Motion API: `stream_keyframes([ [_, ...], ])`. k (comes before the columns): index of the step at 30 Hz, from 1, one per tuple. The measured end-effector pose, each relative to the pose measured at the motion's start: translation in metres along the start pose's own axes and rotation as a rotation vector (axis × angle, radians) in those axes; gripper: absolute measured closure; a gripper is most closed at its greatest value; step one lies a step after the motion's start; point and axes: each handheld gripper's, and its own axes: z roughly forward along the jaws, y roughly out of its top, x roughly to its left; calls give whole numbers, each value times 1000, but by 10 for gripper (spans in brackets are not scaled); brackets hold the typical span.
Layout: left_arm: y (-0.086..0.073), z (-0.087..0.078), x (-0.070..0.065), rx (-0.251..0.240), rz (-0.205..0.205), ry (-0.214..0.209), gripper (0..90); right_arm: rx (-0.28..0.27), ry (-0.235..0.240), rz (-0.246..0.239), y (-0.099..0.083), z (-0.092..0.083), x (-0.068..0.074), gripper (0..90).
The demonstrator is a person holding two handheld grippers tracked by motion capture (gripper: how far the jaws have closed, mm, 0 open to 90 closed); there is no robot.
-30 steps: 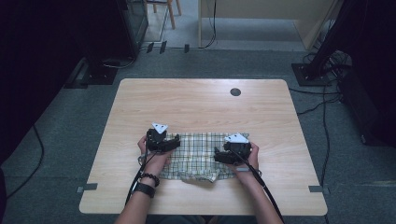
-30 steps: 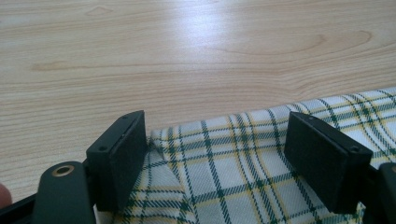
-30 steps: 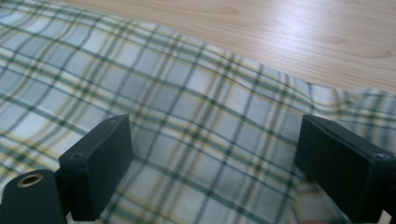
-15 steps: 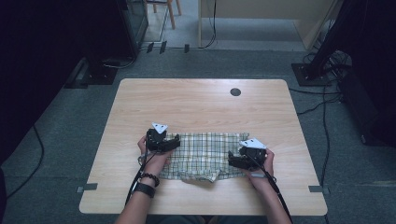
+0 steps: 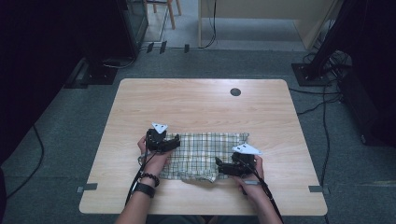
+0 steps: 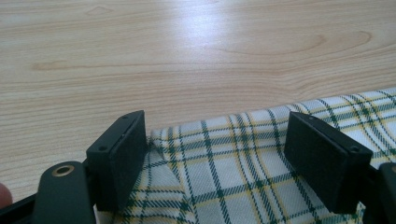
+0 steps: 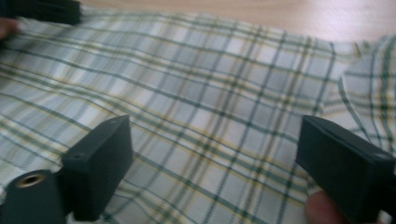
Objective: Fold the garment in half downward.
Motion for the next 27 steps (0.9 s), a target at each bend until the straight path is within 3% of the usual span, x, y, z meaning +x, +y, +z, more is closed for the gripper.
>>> stream_keyframes([
  [8,0,0,0,-1,-1,-1,215,21,-35,-24,-8,-2,-8,141],
  [14,0,0,0,0,-1,0,215,4,-50,-52,-17,-10,-16,141],
  [20,0,0,0,-1,-3,-1,216,29,-112,-75,-25,-19,-28,114],
  [27,0,0,0,0,-4,-3,215,16,-151,-11,-29,-29,-49,112],
])
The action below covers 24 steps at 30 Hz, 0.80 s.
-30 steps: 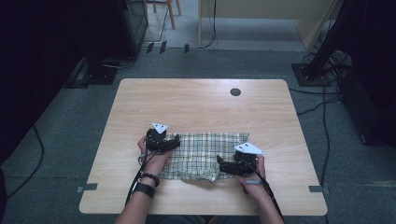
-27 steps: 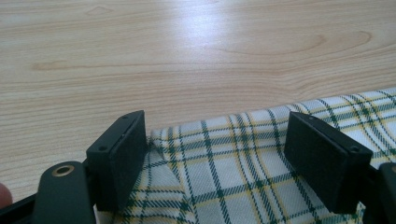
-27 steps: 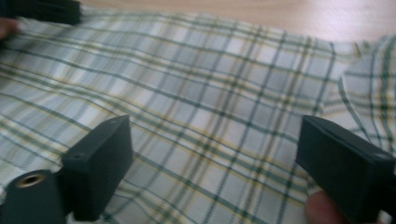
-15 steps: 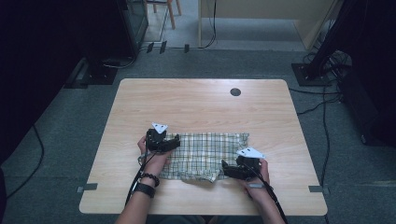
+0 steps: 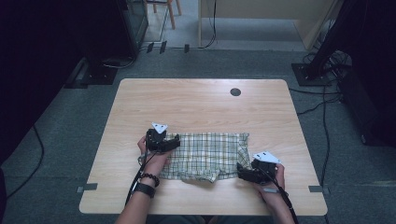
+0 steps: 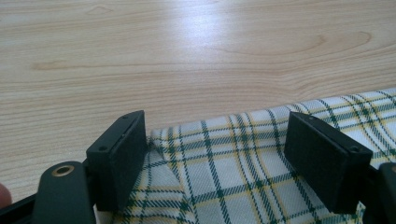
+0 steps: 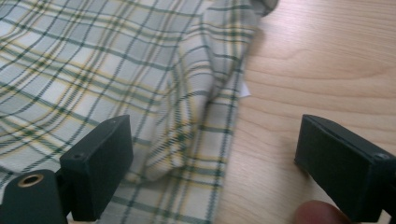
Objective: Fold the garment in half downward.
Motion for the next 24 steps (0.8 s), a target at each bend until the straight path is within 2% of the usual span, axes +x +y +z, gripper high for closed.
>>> stream_keyframes([
  [3,1,-1,2,-10,-9,-14,214,-3,-5,12,-1,-1,-1,112],
  [6,4,-11,1,-76,-15,-24,214,0,-33,18,-1,-1,-1,112],
  [9,9,-27,-7,-121,-13,-72,213,4,-48,11,-1,0,1,111],
  [11,9,-35,-17,-93,11,-117,200,4,-48,12,-1,0,1,110],
  [14,1,-43,-36,-29,91,-194,197,5,-50,11,0,0,1,110],
  [17,-10,-46,-50,15,158,-233,197,5,-51,12,-1,0,1,109],
  [18,-14,-44,-53,26,174,-230,197,5,-52,11,-1,0,1,109],
  [19,-17,-43,-55,38,193,-212,197,5,-53,12,-1,0,1,109],
  [21,-23,-37,-55,71,208,-176,198,5,-54,11,-1,0,1,109],
  [23,-27,-34,-54,80,236,-139,198,5,-56,12,-1,0,2,109],
  [24,-29,-35,-52,76,244,-136,197,5,-56,12,-1,0,2,109],
])
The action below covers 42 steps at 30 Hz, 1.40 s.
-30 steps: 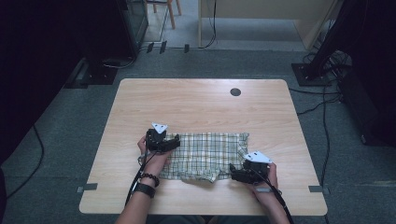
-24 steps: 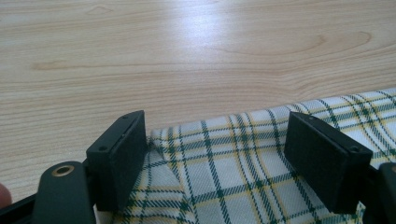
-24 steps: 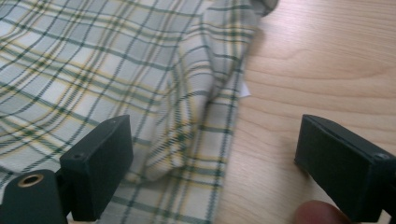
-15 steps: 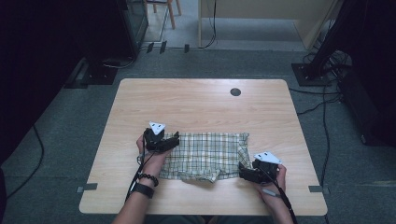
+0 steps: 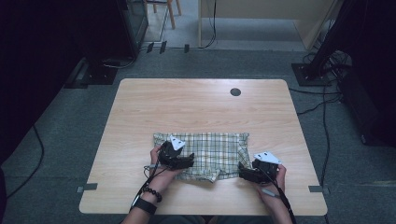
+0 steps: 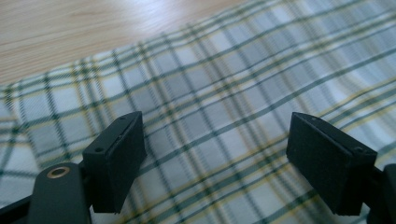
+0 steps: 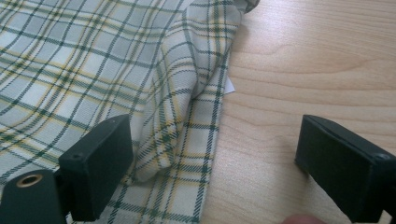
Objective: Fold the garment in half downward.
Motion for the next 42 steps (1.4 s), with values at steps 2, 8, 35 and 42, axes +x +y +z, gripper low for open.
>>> stream_keyframes([
  [2,-3,-4,3,1,12,15,197,0,0,0,0,0,0,109],
  [8,-13,-14,19,7,10,32,197,0,-1,0,0,0,0,109],
  [35,-44,-48,27,-74,-117,-35,197,1,-8,8,0,0,0,108],
  [42,-50,-45,29,-57,-96,2,197,0,-10,9,0,0,0,108],
])
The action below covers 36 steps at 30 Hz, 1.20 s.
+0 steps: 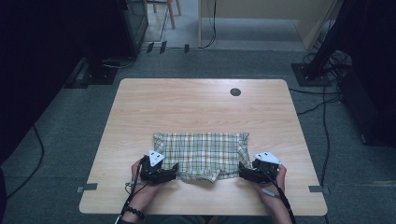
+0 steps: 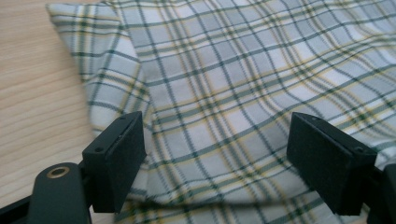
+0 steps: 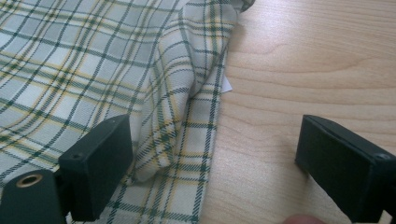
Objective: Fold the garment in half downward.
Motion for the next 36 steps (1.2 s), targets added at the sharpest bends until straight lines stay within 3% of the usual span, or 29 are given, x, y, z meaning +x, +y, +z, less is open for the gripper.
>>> stream_keyframes([
  [10,-15,-12,34,-6,-46,48,195,0,-1,0,0,0,0,108],
  [17,-22,-20,54,2,-51,81,194,0,0,1,0,0,0,108],
  [19,-24,-22,59,12,-51,76,119,0,0,1,0,0,0,108],
  [21,-26,-25,66,18,-49,94,117,0,-1,0,0,0,0,108],
  [26,-33,-34,85,20,-85,144,112,0,-1,2,0,0,0,108],
  [33,-43,-47,116,7,-166,198,112,0,-1,2,0,0,0,104],
  [36,-44,-48,122,8,-158,192,112,0,-3,2,0,0,0,104],
])
